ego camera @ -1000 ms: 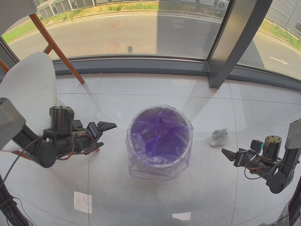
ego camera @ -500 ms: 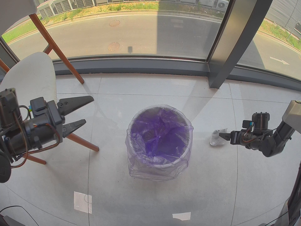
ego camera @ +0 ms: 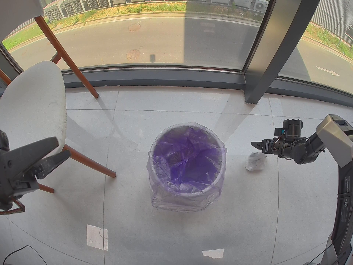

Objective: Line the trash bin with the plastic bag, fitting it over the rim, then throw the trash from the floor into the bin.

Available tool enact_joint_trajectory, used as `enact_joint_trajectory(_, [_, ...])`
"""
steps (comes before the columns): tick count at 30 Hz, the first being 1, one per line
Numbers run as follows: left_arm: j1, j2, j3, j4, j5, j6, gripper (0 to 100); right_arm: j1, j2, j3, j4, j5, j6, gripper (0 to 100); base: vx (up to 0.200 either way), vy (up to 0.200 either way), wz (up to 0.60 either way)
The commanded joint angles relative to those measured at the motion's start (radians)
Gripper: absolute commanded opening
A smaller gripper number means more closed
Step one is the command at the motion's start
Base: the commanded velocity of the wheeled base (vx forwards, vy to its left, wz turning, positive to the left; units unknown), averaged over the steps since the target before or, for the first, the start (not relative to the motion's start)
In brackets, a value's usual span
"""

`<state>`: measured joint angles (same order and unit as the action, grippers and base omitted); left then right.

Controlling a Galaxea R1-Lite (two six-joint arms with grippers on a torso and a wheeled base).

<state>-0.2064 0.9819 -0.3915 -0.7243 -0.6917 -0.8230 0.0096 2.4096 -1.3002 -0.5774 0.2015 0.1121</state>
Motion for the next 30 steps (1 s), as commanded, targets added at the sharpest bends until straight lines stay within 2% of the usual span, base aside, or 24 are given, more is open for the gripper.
enact_joint_trajectory(1, [0.004, -0.111, 0.031, 0.0, -0.025, 0.018, 100, -0.016, 0.074, -0.099, 0.082, -0.016, -0.011, 100, 0.0, 0.0, 0.0])
enact_joint_trajectory(4, [0.002, -0.111, 0.033, 0.0, -0.025, 0.018, 100, -0.046, 0.085, -0.154, 0.14, -0.043, -0.019, 100, 0.0, 0.0, 0.0])
enact_joint_trajectory(7, [0.002, -0.111, 0.034, 0.0, -0.025, 0.018, 100, -0.059, 0.079, -0.157, 0.162, -0.043, -0.025, 100, 0.0, 0.0, 0.0])
enact_joint_trajectory(11, [0.001, -0.104, 0.034, 0.0, -0.026, 0.019, 100, -0.091, 0.075, -0.105, 0.172, -0.025, -0.077, 100, 0.0, 0.0, 0.0])
enact_joint_trajectory(22, [0.002, -0.106, 0.034, 0.0, -0.026, 0.018, 100, -0.06, 0.102, -0.033, 0.068, 0.049, -0.081, 100, 0.0, 0.0, 0.0])
enact_joint_trajectory(30, [0.004, -0.104, 0.034, 0.002, -0.026, 0.018, 100, -0.031, 0.141, -0.039, 0.064, 0.055, -0.104, 100, 0.0, 0.0, 0.0])
